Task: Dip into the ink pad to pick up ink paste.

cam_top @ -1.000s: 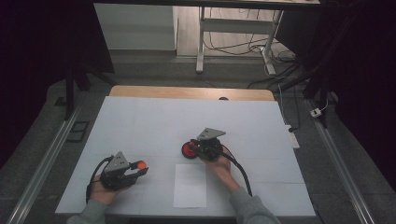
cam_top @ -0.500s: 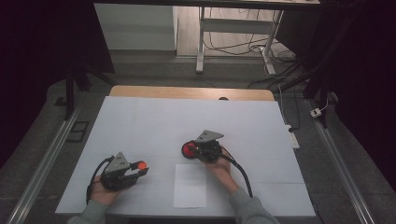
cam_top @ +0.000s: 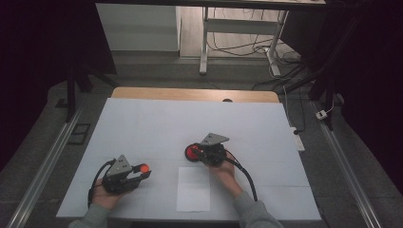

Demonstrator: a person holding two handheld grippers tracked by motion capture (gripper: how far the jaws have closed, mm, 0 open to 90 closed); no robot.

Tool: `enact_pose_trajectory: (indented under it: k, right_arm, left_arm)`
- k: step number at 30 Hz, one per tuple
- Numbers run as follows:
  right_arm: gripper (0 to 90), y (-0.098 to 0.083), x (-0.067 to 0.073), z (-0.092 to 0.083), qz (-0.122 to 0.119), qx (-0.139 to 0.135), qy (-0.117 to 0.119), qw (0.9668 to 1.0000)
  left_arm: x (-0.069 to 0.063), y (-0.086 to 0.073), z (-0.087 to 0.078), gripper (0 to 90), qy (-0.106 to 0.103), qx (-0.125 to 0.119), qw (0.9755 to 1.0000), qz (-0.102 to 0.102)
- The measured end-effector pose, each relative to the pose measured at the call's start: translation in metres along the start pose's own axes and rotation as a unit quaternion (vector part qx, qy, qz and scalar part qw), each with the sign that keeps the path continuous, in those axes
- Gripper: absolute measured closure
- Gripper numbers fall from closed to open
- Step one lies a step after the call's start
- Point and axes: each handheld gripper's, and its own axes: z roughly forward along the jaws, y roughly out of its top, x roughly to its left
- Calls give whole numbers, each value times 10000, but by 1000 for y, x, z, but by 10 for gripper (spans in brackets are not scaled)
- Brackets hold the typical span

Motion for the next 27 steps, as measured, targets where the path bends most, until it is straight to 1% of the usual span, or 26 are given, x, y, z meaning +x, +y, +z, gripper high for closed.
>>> enact_pose_trajectory:
  k: [12, 17, 18, 19, 21, 22, 27]
  right_arm:
    - [733, 0, 0, 0, 37, -14, 12, 10000]
    - [731, 2, -4, -1, 150, 12, 121, 9998]
    - [731, 2, -5, -2, 129, -12, 74, 9999]
    - [731, 3, -5, -4, 169, -88, 65, 9998]
    - [731, 7, -7, -9, 247, -203, 94, 9994]
    - [731, 8, -7, -11, 234, -248, 82, 9994]
    - [730, 13, -9, -21, 294, -353, 118, 9989]
  left_arm:
    - [1, 0, 0, 648, 13, -8, 10000, -16]
    - [2, 0, 0, 647, 18, -8, 10000, -13]
    - [2, 0, 0, 648, 27, -18, 10000, -16]
    - [2, 0, -1, 648, 22, -23, 10000, -22]
    - [3, 0, -1, 647, 17, -25, 10000, -29]
    - [3, 0, -1, 647, 19, -24, 10000, -30]
    - [3, 0, -1, 647, 22, -38, 10000, -25]
